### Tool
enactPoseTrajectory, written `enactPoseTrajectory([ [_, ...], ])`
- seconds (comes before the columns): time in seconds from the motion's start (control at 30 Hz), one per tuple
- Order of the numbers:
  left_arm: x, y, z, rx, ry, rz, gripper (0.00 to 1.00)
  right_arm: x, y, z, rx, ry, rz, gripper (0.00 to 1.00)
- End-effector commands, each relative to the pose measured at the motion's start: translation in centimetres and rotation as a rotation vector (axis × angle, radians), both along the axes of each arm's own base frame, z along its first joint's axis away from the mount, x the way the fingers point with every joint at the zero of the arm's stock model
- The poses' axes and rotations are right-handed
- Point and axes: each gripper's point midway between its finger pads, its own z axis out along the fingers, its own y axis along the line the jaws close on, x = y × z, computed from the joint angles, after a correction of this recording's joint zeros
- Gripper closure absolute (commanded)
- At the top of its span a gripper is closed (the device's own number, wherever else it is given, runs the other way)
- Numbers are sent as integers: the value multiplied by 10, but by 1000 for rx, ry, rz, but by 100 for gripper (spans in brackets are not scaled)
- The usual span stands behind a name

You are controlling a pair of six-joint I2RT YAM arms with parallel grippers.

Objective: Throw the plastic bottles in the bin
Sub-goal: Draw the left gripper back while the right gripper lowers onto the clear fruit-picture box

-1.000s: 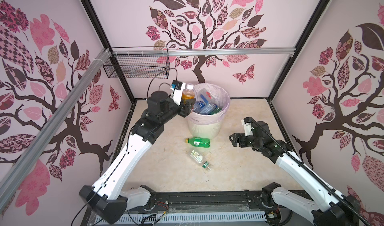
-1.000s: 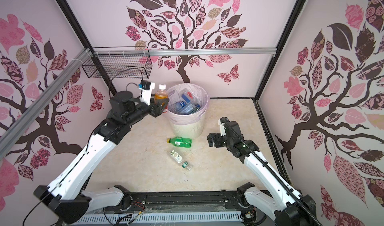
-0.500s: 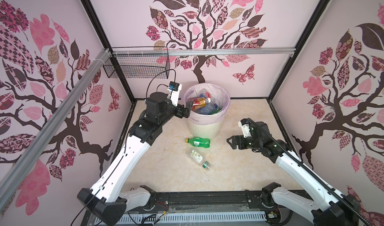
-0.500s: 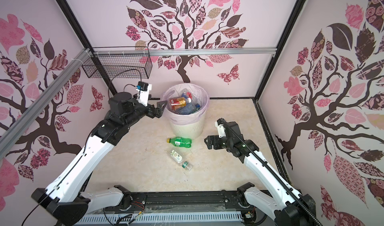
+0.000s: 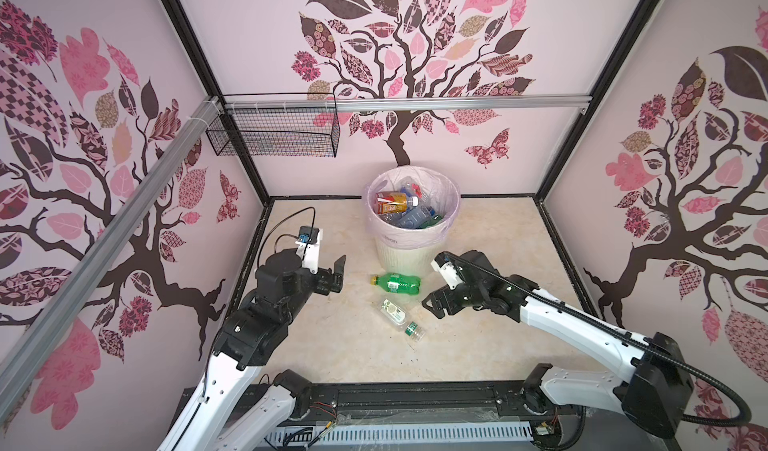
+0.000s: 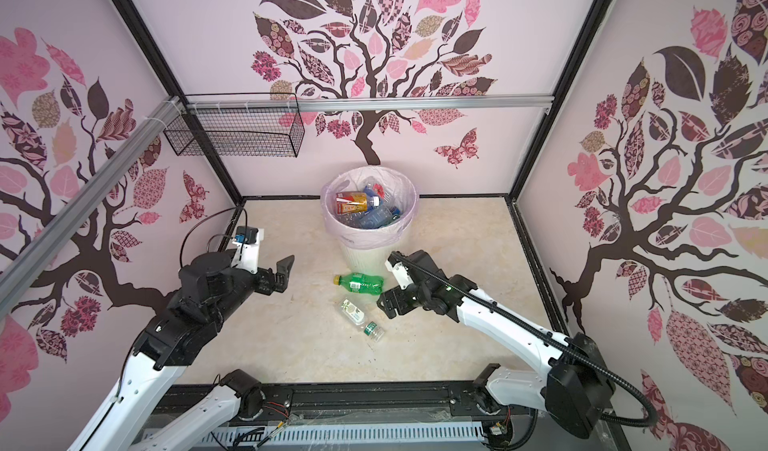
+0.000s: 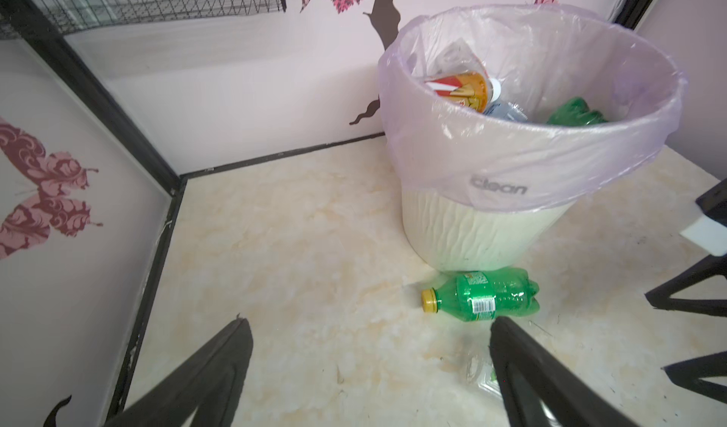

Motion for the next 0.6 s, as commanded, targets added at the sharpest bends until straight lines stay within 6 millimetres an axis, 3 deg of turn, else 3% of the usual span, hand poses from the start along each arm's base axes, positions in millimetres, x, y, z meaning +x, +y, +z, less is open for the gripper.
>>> enactPoseTrajectory([
  [0.0,-7,10,-26,-21,44,51,2,0,26,1,-47,-65,80,7],
  [0.33,-14,12,-67,-44,82,59,2,2,57,-42,-87,-26,134,6],
  [0.57,-13,14,-68,-32,79,63,2,3,81,-58,-97,-5,176,7],
])
